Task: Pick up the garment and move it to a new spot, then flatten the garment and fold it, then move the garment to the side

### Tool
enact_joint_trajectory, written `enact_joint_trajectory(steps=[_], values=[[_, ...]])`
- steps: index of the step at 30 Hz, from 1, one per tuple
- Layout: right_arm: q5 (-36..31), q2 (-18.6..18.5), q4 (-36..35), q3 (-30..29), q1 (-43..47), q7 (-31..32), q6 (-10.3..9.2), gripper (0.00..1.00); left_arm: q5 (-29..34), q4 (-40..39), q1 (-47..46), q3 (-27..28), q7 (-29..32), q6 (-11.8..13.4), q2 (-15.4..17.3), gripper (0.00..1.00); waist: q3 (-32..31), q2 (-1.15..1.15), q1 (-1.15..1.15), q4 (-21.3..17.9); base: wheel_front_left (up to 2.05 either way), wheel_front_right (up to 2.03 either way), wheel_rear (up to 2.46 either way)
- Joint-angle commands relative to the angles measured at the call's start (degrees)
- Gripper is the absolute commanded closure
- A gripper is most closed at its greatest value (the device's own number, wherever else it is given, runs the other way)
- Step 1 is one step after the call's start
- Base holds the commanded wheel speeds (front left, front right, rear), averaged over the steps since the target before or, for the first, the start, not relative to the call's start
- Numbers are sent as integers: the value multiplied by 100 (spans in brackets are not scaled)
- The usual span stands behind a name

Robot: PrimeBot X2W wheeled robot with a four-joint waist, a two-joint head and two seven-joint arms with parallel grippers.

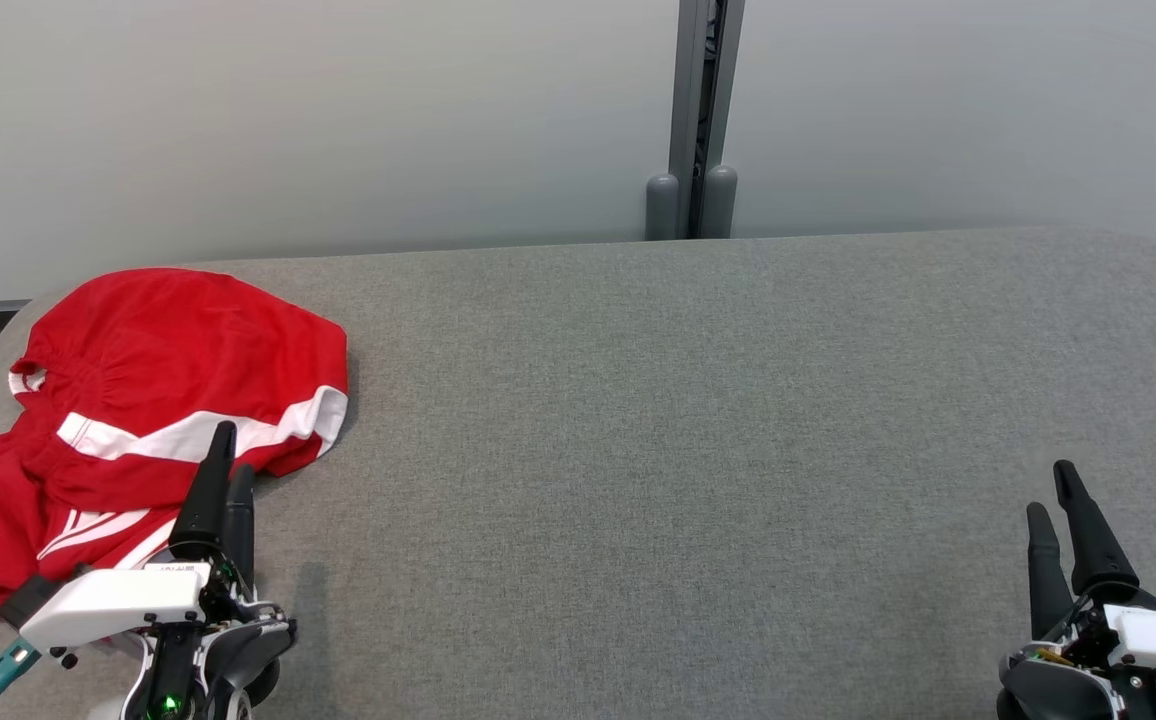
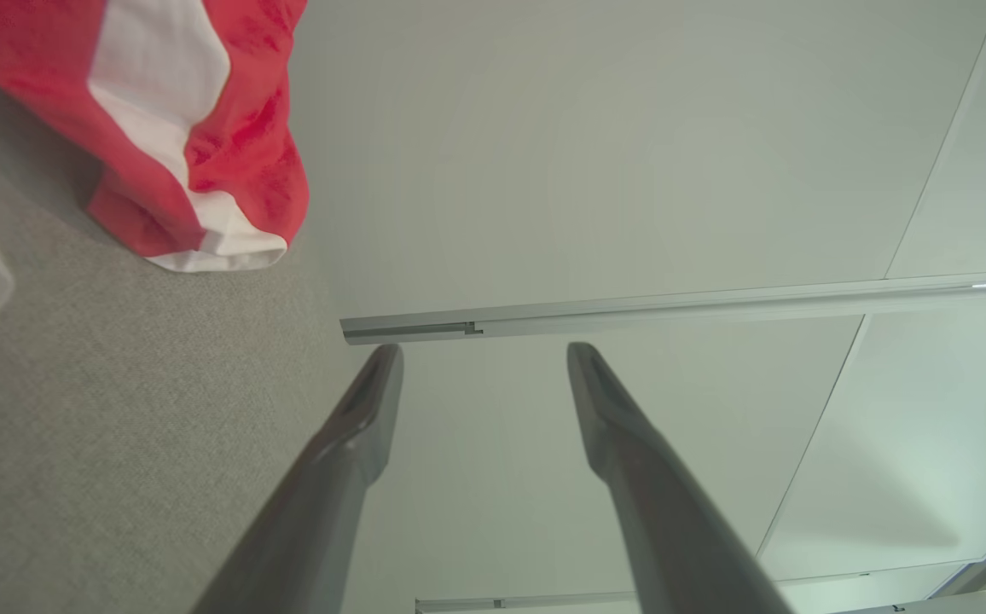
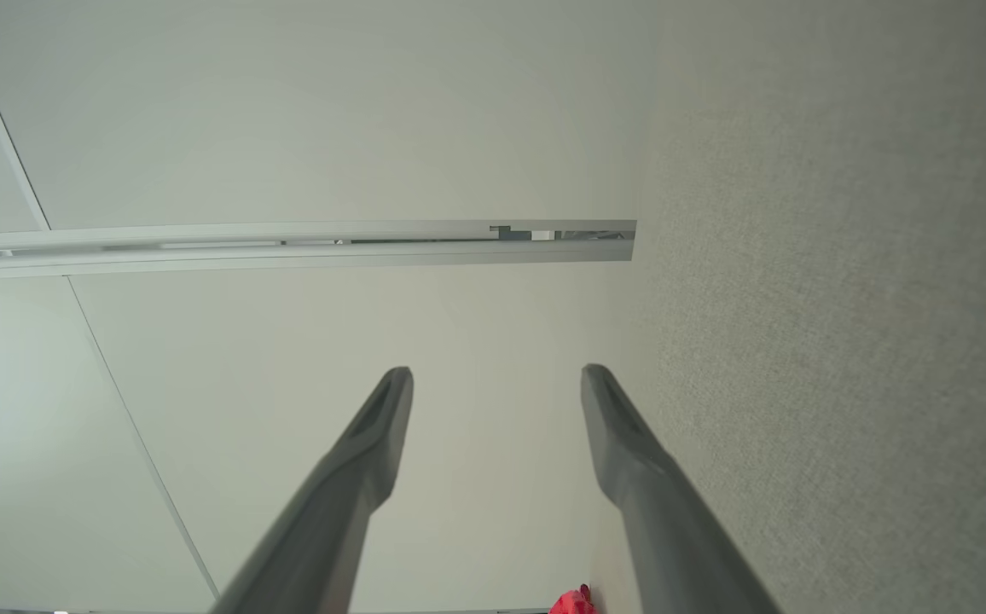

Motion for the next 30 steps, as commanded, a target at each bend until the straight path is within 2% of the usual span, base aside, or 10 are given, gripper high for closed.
enact_joint_trajectory(steps=[1, 9, 19, 30], values=[[28, -50, -199, 36, -154, -63, 19, 0, 97, -195, -74, -21, -81, -10, 60, 0, -1, 0, 0, 1, 0, 0, 0], [-212, -67, -375, 138, -180, -210, 20, 0, 364, -410, 26, -42, -302, 16, 67, 0, -4, 0, 0, 0, 0, 0, 0], [-678, -209, -620, 431, -246, -434, 23, 0, 1253, -744, 155, -163, -591, 147, 74, 0, -9, 0, 0, -5, 0, 0, 0], [-1540, -372, -734, 709, -311, -659, 25, 0, 2301, -1081, 303, -296, -874, 302, 80, 0, -24, 0, 0, 3, 0, 0, 0]])
